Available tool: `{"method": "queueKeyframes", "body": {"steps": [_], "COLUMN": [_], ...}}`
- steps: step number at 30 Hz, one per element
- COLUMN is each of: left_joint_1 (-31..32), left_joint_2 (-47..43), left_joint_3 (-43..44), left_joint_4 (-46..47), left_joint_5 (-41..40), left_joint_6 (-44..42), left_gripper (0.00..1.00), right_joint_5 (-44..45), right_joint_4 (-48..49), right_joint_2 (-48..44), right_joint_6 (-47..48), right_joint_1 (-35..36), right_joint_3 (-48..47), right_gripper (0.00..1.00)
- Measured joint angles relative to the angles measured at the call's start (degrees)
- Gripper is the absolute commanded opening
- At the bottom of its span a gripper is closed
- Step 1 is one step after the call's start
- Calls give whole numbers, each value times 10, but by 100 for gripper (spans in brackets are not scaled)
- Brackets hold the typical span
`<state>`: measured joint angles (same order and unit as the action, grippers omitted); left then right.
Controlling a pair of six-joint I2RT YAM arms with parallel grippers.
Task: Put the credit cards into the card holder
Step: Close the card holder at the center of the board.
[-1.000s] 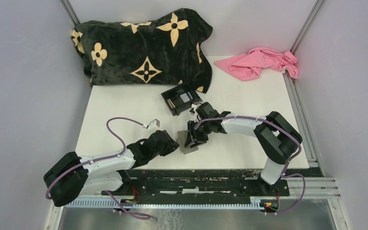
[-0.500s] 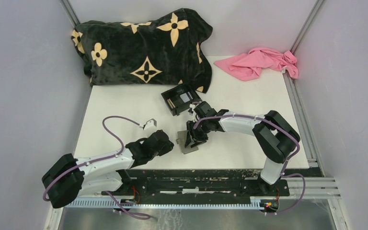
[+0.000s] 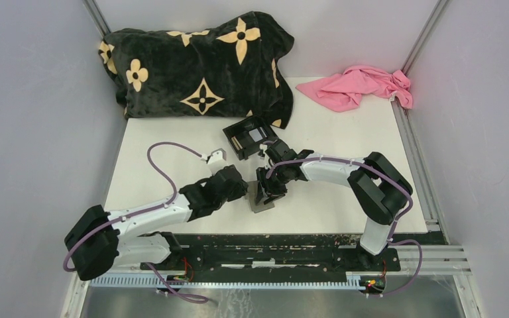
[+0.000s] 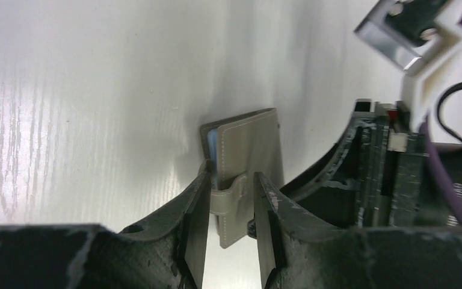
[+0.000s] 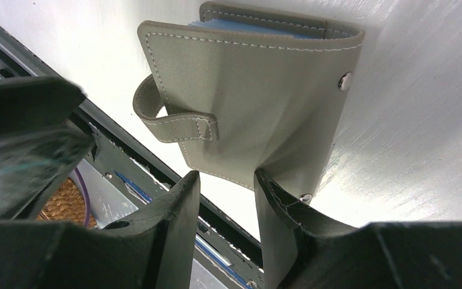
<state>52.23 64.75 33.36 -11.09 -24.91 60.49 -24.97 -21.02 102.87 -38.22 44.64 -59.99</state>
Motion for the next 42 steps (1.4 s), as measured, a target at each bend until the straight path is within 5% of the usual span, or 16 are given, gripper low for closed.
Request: {"method": "queueKeyframes", "body": {"steps": [21, 42], "left_joint_1": [-2, -3], "left_joint_2": [85, 6], "left_joint_3": [-32, -88], "left_joint_4": [119, 94], "left_joint_5": [68, 102], "left_joint_6": [-41, -40], "left_gripper": [40, 40], "right_joint_5": [0, -5], "right_joint_4": [0, -1], "right_joint_2": [1, 2], "right_joint_6": [1, 13], "right_joint_1": [2, 3], "right_joint_3": [0, 0], "right_gripper": [46, 46]}}
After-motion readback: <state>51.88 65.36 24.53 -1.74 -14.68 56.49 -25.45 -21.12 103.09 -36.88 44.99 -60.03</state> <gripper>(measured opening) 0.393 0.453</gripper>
